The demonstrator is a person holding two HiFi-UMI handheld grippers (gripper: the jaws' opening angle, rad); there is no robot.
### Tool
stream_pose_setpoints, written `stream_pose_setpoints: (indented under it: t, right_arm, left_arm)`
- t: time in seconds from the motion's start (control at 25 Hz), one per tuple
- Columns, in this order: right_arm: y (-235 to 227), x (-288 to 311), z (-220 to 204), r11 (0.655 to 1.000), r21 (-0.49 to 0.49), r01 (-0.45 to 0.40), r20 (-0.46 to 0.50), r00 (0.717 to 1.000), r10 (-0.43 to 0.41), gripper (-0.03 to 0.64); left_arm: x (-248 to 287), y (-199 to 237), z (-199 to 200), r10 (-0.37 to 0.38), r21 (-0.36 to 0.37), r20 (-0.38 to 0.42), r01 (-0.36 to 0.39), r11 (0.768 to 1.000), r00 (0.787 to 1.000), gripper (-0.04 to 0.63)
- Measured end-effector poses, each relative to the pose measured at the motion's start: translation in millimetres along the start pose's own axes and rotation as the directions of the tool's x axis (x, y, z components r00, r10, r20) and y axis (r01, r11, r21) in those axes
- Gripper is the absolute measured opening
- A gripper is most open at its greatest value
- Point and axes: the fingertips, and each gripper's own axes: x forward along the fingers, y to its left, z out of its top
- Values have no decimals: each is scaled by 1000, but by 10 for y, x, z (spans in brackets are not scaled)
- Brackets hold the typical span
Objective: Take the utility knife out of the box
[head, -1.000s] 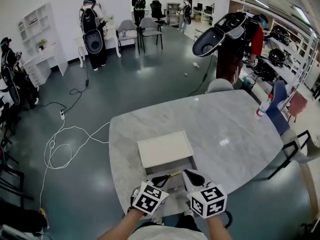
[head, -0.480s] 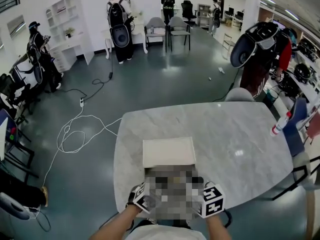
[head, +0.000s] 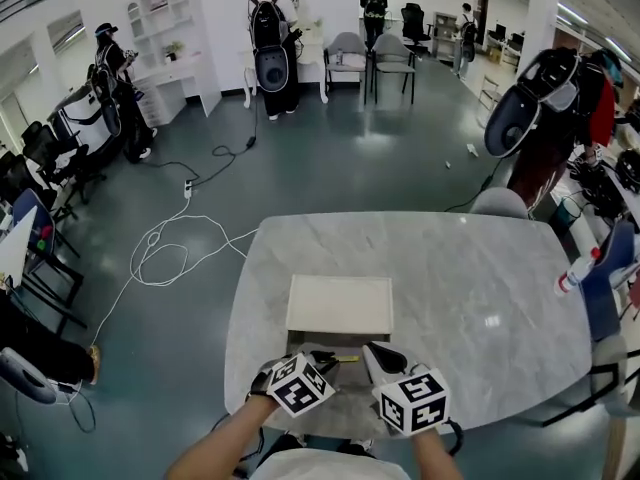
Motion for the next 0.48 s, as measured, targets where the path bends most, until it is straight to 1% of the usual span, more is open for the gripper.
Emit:
stream_pose_setpoints:
  t: [0.12, 0.24, 0.48]
  right_arm:
    - [-3, 9, -13, 1000, -7, -23, -8, 1000, 23, 5]
    - [17, 32, -23, 999, -13, -46, -16, 999, 46, 5]
    - [10, 39, -60, 997, -16, -71, -27, 997, 71, 5]
  left_arm:
    - [52, -30, -55, -10, 36, -51, 12, 999, 999, 77]
    - [96, -28, -134, -8, 65, -97, 15, 998, 995, 78]
    - [190, 26, -201, 1, 111, -160, 17, 994, 987, 81]
